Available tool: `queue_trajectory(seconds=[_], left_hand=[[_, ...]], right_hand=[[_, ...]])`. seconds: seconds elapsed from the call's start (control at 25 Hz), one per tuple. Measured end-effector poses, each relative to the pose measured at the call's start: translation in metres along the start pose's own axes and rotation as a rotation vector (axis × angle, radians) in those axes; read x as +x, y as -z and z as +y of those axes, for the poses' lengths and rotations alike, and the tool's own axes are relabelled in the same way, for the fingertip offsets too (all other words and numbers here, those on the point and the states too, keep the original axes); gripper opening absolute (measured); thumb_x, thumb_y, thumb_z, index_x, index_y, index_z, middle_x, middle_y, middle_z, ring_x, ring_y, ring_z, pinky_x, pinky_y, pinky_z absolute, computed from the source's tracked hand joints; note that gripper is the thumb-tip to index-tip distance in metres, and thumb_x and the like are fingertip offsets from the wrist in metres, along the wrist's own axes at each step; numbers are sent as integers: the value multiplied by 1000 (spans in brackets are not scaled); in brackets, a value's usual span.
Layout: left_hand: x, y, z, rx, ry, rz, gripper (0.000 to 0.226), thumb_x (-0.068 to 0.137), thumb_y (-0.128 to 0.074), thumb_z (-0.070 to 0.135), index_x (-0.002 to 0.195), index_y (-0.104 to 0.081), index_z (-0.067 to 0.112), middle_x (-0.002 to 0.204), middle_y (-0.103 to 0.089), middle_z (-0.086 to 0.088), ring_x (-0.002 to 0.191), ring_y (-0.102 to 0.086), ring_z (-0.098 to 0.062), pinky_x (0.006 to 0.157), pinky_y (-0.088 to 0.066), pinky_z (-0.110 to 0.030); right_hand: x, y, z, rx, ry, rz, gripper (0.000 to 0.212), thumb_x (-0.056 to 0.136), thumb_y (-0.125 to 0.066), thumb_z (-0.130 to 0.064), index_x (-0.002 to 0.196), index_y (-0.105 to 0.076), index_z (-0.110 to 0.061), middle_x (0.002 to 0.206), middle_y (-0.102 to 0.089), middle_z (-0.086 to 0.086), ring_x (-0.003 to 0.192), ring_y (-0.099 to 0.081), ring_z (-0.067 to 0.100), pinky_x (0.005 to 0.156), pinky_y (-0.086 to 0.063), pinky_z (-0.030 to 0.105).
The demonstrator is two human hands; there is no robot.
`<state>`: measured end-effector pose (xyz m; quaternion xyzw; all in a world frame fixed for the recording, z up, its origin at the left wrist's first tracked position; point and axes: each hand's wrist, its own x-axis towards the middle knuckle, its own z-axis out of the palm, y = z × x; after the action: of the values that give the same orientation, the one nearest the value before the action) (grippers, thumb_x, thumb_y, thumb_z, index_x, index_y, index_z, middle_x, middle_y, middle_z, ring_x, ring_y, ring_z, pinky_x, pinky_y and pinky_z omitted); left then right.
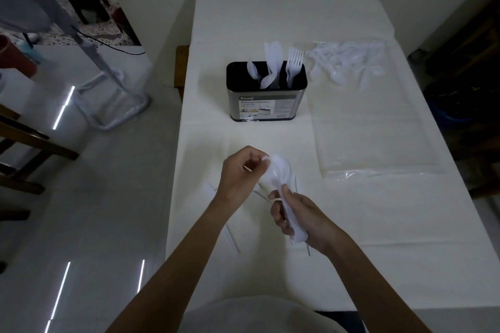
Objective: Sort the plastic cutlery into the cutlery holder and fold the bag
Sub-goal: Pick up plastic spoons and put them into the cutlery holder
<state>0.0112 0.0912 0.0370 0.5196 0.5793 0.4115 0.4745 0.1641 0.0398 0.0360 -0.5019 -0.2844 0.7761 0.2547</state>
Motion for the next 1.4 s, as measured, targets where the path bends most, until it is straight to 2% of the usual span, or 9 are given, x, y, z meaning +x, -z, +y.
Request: queue_trajectory(seconds=[0.12,0.28,0.4,0.6,0.72,0.84,0.96,1.16,1.4], left_hand=[[-3,-1,3,73,-80,-32,6,84,-65,6,83,-64,12,85,-64,4,64,-53,3,60,-39,-8],[-10,-1,11,4,22,-283,21,99,-42,20,114,-56,24,81,-55,10,55,-45,-1,56,-37,-13],[-9,-4,11,81,-88,-368,15,97,-48,23,104,-60,19,89,-61,16,69,-55,8,66,-38,-7],[2,-6,5,139,-112,-154,4,87,-64,18,84,-63,16,78,-64,13,72,-60,3,67,-42,-6],[3,-6,3,218,-54,0,10,90,-59,25,83,-59,19,77,-62,10,73,-58,-5,65,-43,-11],[4,-6,7,103,57,-28,21,93,-55,23,72,-53,20,68,-57,7,63,-54,-4,58,-39,-16],[4,-2,14,1,100,-146,21,91,-59,19,70,-53,19,66,-55,5,54,-50,1,50,-37,-12],[8,2,18,61,8,-371,13,84,-69,19,74,-60,16,75,-63,5,71,-58,-8,66,-44,-20],[11,9,31,91,19,-529,12,95,-53,24,89,-61,19,79,-59,13,65,-51,-5,60,-42,-16]], right_hand=[[-4,-5,4,19,20,-85,30,85,-50,-45,78,-46,-16,52,-33,-6,42,-31,7,41,-29,17],[-6,-7,1,74,-47,-136,32,89,-50,-39,66,-38,-20,49,-26,-8,37,-22,4,36,-21,15],[-8,-6,0,-12,-53,-152,36,93,-50,-36,64,-40,-18,49,-33,-6,36,-27,5,36,-26,16],[-12,-4,1,-462,159,123,19,93,-56,-30,100,-54,-12,69,-59,-2,44,-50,10,46,-41,19],[-11,-5,11,-700,337,282,22,93,-55,-33,97,-56,-11,65,-55,-5,47,-47,5,50,-40,22],[-11,-10,16,-737,381,332,21,93,-54,-32,91,-56,-12,64,-49,-8,51,-47,2,49,-35,14],[-13,-11,13,-614,294,268,19,93,-55,-33,87,-55,-15,60,-46,-7,44,-46,2,47,-34,13],[-16,-1,-5,-188,13,-177,24,96,-48,-35,94,-59,-15,63,-52,4,51,-51,18,53,-45,27],[-10,-1,-8,85,2,-203,26,97,-46,-32,77,-42,-17,55,-33,-5,41,-30,6,40,-29,17]])
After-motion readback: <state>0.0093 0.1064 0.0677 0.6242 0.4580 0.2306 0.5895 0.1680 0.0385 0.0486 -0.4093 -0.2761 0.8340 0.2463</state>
